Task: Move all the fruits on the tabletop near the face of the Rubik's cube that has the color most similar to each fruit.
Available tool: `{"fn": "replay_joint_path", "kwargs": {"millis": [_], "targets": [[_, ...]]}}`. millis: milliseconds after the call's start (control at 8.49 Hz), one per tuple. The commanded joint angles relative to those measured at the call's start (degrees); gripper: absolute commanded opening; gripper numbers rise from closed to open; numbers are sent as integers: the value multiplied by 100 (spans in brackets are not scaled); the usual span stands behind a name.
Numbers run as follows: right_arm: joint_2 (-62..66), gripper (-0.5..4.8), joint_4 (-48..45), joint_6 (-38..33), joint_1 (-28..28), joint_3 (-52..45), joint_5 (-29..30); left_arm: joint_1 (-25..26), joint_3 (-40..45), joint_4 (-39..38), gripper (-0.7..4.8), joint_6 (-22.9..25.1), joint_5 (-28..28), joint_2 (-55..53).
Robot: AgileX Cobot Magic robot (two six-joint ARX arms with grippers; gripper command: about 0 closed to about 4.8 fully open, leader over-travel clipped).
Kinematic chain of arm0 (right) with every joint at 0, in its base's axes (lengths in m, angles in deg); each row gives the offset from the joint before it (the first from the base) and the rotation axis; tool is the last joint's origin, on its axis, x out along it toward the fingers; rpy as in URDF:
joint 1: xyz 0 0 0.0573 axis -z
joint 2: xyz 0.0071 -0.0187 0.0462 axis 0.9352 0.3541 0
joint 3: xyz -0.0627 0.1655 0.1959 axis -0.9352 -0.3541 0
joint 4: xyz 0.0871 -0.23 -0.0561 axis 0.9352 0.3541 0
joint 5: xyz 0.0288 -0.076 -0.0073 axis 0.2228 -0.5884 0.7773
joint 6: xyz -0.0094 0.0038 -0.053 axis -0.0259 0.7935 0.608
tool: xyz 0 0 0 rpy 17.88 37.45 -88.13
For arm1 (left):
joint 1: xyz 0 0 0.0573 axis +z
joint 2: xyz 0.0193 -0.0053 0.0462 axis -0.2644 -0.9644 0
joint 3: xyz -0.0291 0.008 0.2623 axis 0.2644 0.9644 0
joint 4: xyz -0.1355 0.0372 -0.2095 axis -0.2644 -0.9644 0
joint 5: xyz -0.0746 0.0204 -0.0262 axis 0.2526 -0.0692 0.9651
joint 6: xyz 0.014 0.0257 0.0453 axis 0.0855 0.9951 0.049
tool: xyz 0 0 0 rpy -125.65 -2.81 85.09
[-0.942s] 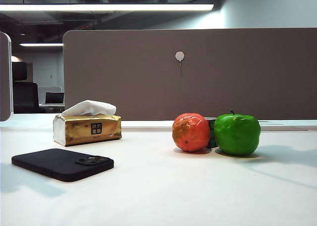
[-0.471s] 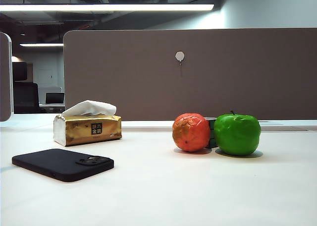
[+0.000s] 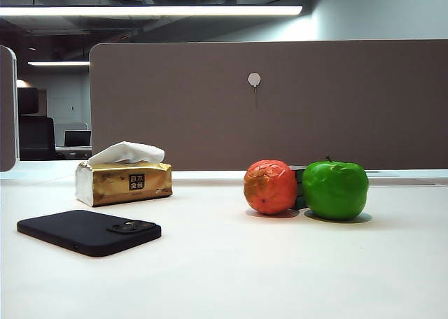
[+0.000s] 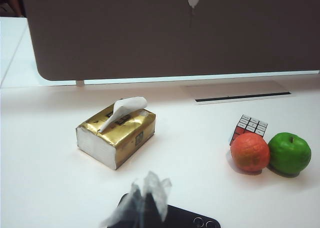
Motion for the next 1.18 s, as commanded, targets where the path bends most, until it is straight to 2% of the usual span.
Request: {"fn": "replay_joint_path", "kwargs": {"millis": [118,353,471,589,824,942,1060,1177], "targets": [[-863,-1,-44,-223,7,-769,-24,0,2,-407,-5,-138,-151,439],[-957,-1,-94,-225,-4,-1200,39,0,256,-400,-5,-227,-127,557],[-960,-1,-479,-221,20,-1696,-155,0,765,44,-5,-505,-103,557],[-960,-1,-1180,-219,31,-2354,-153,0,857,350,-5,-492,-146,557],[-960,-1,-1158,-221,33,-2527,-468,0,1069,686,-5,-463,-142,557],[-960,-1,-1176,-221,393,-2527,-1108,0,1340,951,-5,-461,-140,557],[-960,-1,-1672,-284,1773,-2527,581,0,1764,1300,-5,-348,-120,557],[-962,-1,-1672,-284,1832,-2527,754,0,1840,1370,-5,-352,-118,557]]}}
